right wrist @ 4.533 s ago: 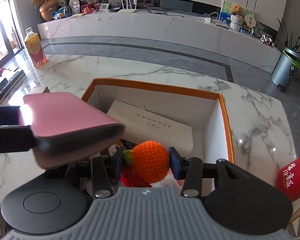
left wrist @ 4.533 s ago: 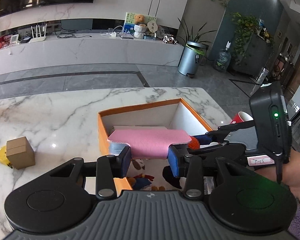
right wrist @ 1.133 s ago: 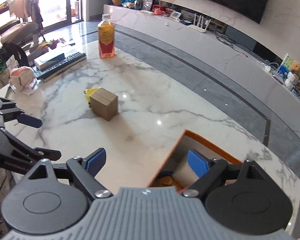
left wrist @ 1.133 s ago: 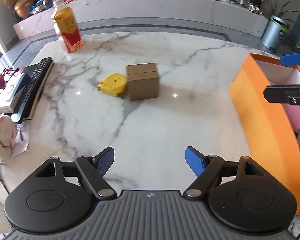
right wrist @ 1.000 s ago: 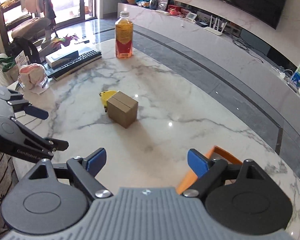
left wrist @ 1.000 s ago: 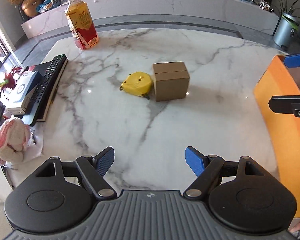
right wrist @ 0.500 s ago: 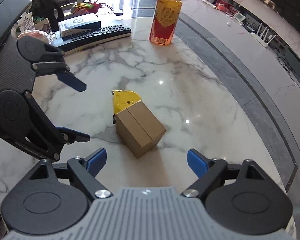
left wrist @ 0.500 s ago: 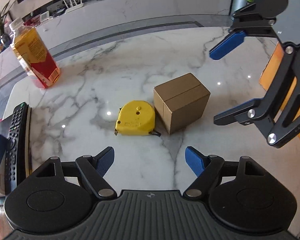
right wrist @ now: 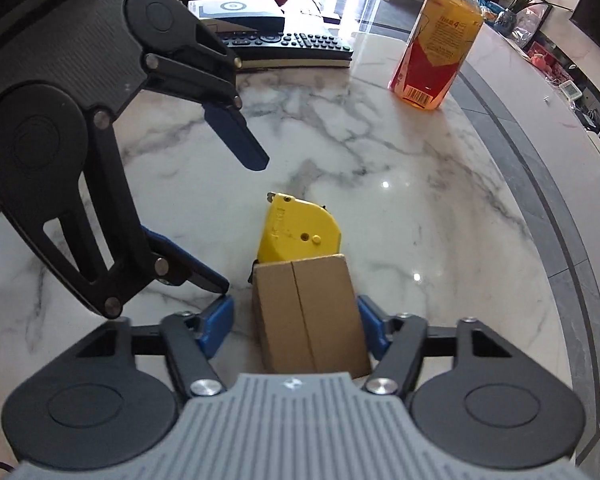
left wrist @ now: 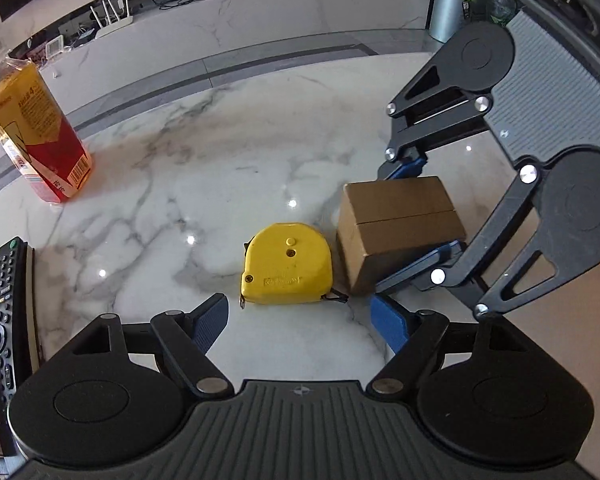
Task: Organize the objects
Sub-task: 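Grasp the small cardboard box with the right tool while the left tool approaches the tape measure, then grasp the yellow tape measure with the left tool while the right tool lifts the cardboard box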
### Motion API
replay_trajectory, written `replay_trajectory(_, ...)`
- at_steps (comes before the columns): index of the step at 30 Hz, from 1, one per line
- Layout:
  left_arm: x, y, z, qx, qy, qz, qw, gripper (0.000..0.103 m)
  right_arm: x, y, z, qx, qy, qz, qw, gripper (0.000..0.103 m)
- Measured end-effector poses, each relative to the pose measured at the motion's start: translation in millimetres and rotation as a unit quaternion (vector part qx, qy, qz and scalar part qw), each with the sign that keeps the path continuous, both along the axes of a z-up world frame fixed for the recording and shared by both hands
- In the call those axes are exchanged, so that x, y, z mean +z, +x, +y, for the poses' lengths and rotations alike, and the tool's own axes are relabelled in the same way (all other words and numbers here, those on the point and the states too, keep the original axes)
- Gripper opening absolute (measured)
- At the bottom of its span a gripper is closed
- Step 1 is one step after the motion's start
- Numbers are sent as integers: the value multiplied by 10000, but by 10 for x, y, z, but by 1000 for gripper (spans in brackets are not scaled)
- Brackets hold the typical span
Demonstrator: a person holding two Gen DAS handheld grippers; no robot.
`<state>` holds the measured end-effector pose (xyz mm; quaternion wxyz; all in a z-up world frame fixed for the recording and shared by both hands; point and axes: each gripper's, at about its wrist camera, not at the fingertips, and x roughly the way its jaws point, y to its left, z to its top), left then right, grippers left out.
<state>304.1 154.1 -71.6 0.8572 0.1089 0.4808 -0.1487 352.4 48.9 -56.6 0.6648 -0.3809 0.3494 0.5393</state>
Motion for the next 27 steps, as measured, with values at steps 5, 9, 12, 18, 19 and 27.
replay_trajectory(5,-63,143,-1,-6,-85,86,9999,93,1,25,-189,-521,-188,368,9978,48)
replay_trajectory(9,-128,276,-39,50,-153,270,9995,94,4,-21,-361,-848,-398,423,9947,48)
replay_trajectory(12,-140,296,-50,66,-143,220,9996,95,0,-48,-454,-943,-439,482,9934,48)
replay_trajectory(18,-138,334,-95,321,-130,299,9990,97,-40,-105,-464,-920,-495,336,9940,50)
replay_trajectory(19,-141,326,-99,335,-137,264,9990,97,-49,-112,-460,-935,-501,315,9939,50)
replay_trajectory(27,-127,296,-134,672,-178,97,9975,78,-84,-106,-455,-1242,-444,337,9907,50)
